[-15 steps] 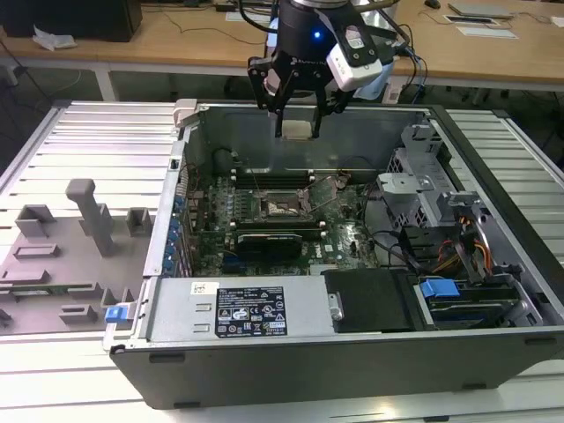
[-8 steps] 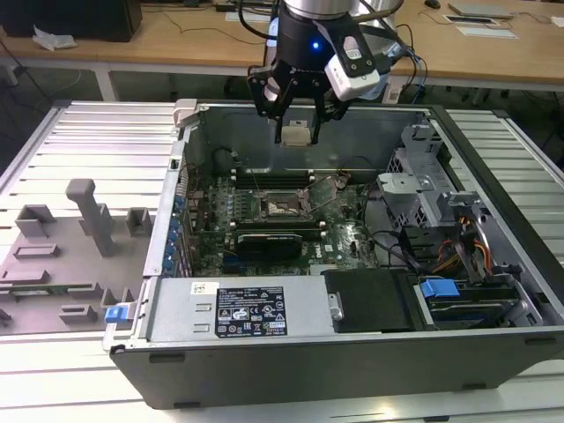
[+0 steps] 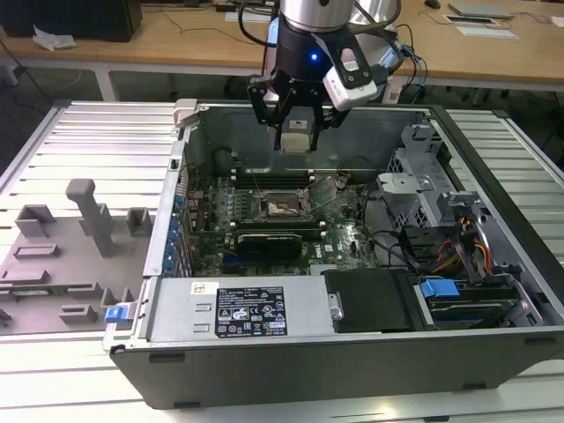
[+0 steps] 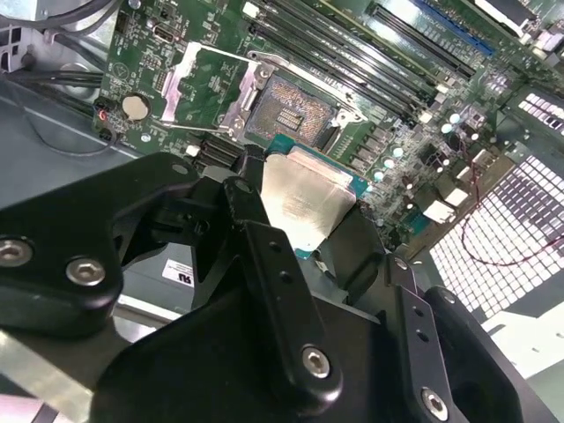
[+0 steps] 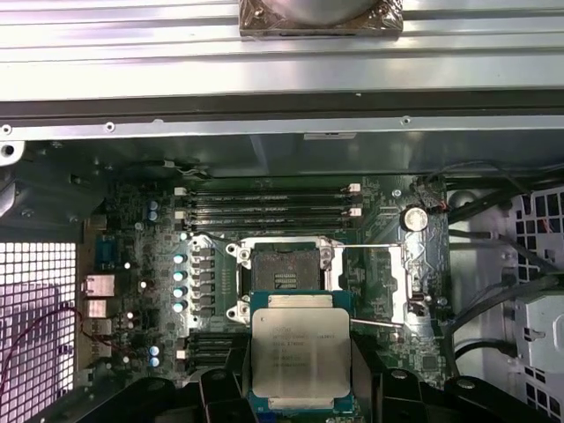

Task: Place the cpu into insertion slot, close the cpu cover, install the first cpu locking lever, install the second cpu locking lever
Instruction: 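Place the cpu into insertion slot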

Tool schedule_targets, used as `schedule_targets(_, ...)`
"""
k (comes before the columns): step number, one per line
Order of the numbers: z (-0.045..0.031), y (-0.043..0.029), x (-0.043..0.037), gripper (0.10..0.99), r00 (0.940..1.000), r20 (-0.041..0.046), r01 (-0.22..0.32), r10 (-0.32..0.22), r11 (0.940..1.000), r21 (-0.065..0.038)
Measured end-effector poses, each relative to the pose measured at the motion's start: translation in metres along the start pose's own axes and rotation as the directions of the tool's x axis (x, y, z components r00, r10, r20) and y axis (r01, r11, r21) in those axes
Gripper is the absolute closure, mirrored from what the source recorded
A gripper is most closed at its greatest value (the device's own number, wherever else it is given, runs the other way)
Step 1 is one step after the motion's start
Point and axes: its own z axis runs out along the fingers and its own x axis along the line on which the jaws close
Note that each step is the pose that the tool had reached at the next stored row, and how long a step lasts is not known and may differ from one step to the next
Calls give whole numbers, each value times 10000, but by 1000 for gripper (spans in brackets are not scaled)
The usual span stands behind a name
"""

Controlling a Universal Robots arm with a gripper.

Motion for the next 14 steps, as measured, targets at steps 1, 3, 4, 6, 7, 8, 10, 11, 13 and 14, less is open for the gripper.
schedule_targets(1,6,2,0,545,10000,1,0,0,10000,-2)
schedule_targets(3,18,7,0,545,10000,0,1,-1,10000,-2)
schedule_targets(4,29,12,0,545,10000,0,0,0,10000,-1)
schedule_targets(6,42,16,0,545,10000,0,0,0,10000,4)
schedule_targets(7,47,17,0,545,10000,0,0,0,10000,6)
schedule_targets(8,51,18,-1,545,10000,0,0,0,10000,8)
schedule_targets(10,61,18,-1,545,10000,0,0,0,10000,12)
schedule_targets(11,65,18,-1,545,10000,0,0,0,10000,12)
schedule_targets(13,81,18,-1,545,10000,0,-1,1,10000,14)
schedule_targets(14,86,18,-1,545,10000,1,0,0,10000,15)
